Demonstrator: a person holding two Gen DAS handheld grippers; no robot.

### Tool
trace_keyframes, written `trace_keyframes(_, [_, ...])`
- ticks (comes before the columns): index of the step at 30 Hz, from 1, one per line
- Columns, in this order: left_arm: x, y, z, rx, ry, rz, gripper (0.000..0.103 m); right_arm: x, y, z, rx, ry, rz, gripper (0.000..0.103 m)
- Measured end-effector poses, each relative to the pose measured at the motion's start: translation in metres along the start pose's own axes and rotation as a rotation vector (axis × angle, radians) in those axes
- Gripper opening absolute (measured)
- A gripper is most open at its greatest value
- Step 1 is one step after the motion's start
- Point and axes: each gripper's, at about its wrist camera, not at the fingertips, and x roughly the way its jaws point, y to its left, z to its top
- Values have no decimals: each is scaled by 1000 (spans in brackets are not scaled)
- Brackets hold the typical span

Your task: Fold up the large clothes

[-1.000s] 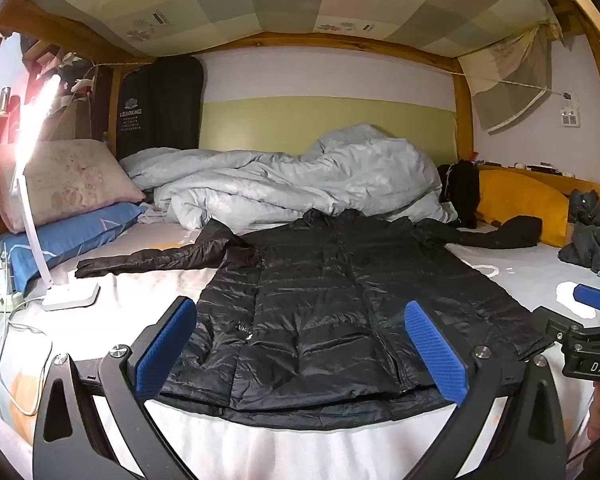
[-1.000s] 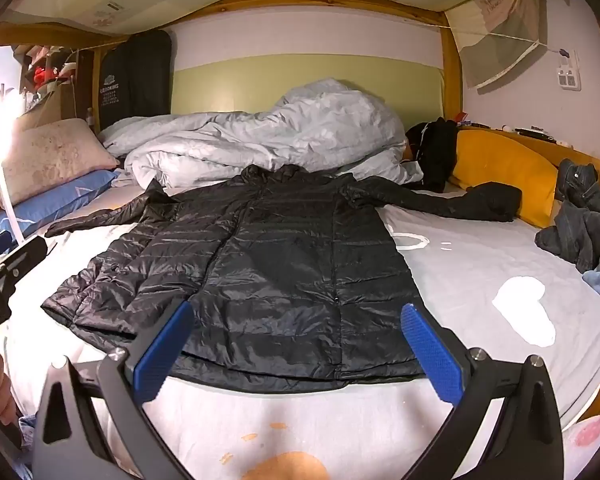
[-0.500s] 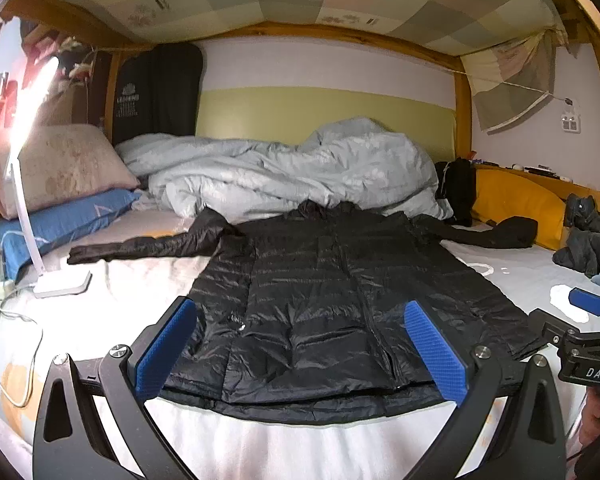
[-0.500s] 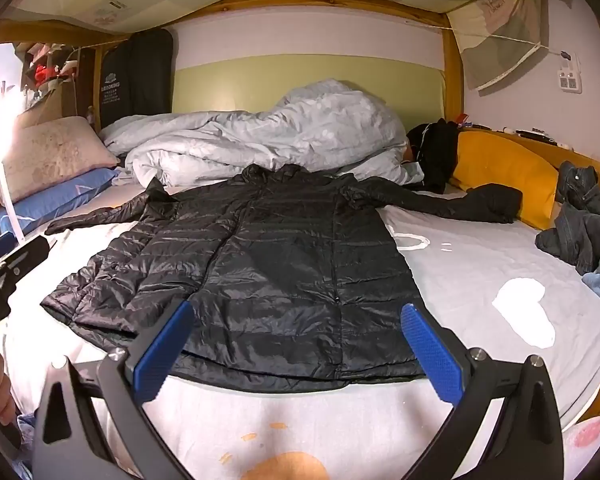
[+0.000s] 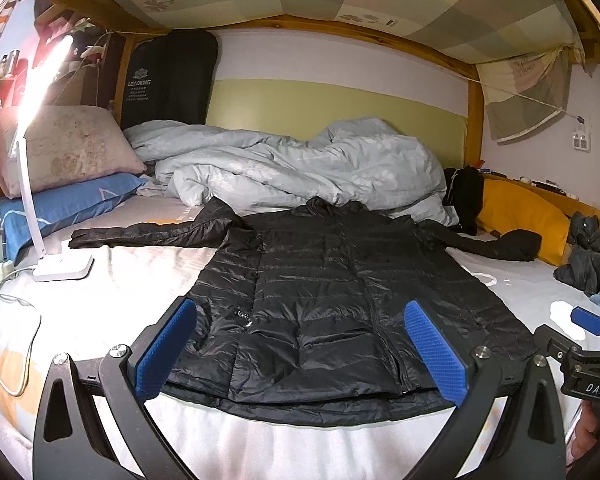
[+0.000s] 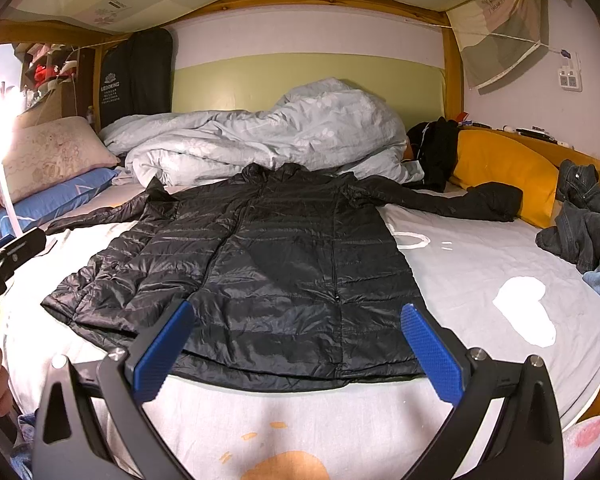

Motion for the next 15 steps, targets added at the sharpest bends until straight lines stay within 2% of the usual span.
trace_keyframes(15, [-4, -3, 0, 48, -37, 22, 103, -1, 0, 2, -1, -1, 0, 103])
